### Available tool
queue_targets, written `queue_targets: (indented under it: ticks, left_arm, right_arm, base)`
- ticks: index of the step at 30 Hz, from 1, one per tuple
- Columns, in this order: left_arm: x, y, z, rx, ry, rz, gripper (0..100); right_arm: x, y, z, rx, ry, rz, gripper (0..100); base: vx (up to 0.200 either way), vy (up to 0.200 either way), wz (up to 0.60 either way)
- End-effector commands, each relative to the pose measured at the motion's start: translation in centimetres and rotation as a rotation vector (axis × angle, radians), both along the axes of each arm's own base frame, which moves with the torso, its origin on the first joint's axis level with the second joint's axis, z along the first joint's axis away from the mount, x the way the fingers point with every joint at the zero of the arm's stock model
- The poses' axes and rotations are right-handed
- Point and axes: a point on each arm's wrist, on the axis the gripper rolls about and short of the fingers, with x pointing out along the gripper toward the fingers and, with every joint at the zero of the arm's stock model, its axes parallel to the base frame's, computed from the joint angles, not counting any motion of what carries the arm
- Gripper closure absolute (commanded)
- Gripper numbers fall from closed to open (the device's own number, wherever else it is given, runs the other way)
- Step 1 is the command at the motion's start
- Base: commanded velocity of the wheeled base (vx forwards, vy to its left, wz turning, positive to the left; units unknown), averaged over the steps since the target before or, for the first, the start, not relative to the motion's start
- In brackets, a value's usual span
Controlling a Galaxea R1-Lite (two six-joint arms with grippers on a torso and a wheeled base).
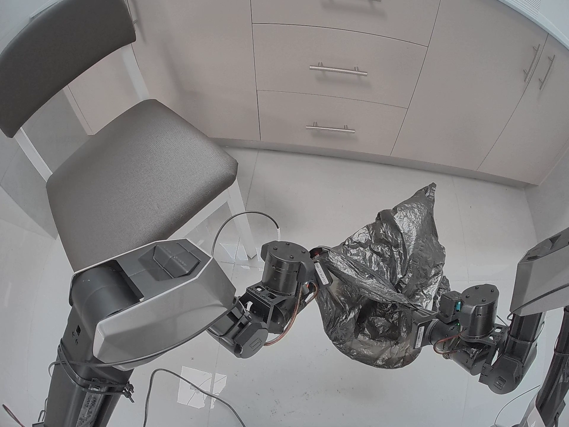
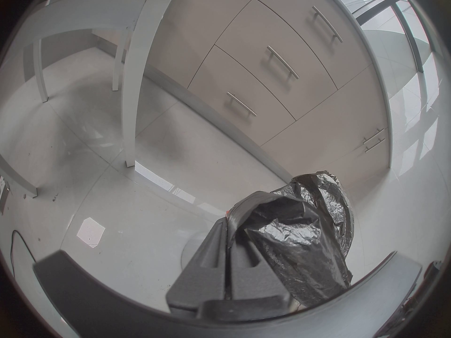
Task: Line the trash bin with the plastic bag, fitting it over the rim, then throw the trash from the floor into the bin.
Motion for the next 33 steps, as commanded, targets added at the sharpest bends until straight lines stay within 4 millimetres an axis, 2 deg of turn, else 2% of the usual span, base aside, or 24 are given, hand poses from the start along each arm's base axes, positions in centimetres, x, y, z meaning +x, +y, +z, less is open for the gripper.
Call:
queue_targets:
  ticks: [1,3,4,9,15,18,22,24,25,26,28,29,33]
  left_arm:
    - [-0.1,-0.1,-0.1,-0.001,0.003,-0.002,100]
    - [-0.1,-0.1,-0.1,0.001,0.002,-0.002,100]
    - [-0.1,-0.1,-0.1,0.000,0.002,-0.004,100]
    - [-0.1,-0.1,-0.1,0.000,0.004,-0.003,100]
    - [0.0,-0.1,0.0,-0.002,0.002,-0.002,100]
    - [0.0,-0.1,-0.1,-0.001,0.005,-0.001,100]
    - [-0.1,-0.1,0.0,-0.002,0.004,-0.003,100]
    - [-0.1,-0.1,0.0,-0.002,0.004,-0.003,100]
    - [-0.1,-0.1,0.0,-0.002,0.004,-0.003,100]
    - [-0.1,-0.1,-0.1,-0.002,0.004,-0.003,100]
    - [-0.1,-0.1,-0.1,-0.002,0.004,-0.003,100]
    - [-0.1,-0.1,-0.1,-0.002,0.004,-0.003,100]
    - [0.0,-0.1,-0.1,-0.002,0.004,-0.001,100]
  right_arm:
    - [0.2,0.1,-0.6,-0.007,0.008,0.003,100]
    - [0.1,0.2,-0.6,-0.008,0.011,0.008,100]
    - [0.0,0.2,-0.6,-0.007,0.012,0.009,0]
    - [-0.3,-0.1,0.4,0.016,-0.014,-0.002,0]
    - [-2.0,-0.8,2.8,0.047,-0.075,0.006,0]
    - [-3.0,-1.4,3.4,0.052,-0.078,0.005,0]
    - [-2.9,-1.9,4.2,0.074,-0.116,-0.014,0]
    - [-1.3,-2.1,5.1,0.096,-0.181,-0.054,0]
    - [-1.3,-2.1,5.1,0.096,-0.181,-0.054,0]
    - [0.4,-2.3,5.8,0.109,-0.214,-0.096,0]
    - [0.4,-2.3,5.8,0.109,-0.214,-0.096,0]
    - [3.0,-2.5,7.2,0.167,-0.247,-0.158,0]
    - [6.3,-2.4,9.6,0.203,-0.235,-0.237,0]
  base:
    - [0.000,0.000,0.00]
    - [0.000,0.000,0.00]
    - [0.000,0.000,0.00]
    - [0.000,0.000,0.00]
    - [0.000,0.000,0.00]
    - [0.000,0.000,0.00]
    - [0.000,0.000,0.00]
    - [0.000,0.000,0.00]
    - [0.000,0.000,0.00]
    - [0.000,0.000,0.00]
    - [0.000,0.000,0.00]
    - [0.000,0.000,0.00]
    - [0.000,0.000,0.00]
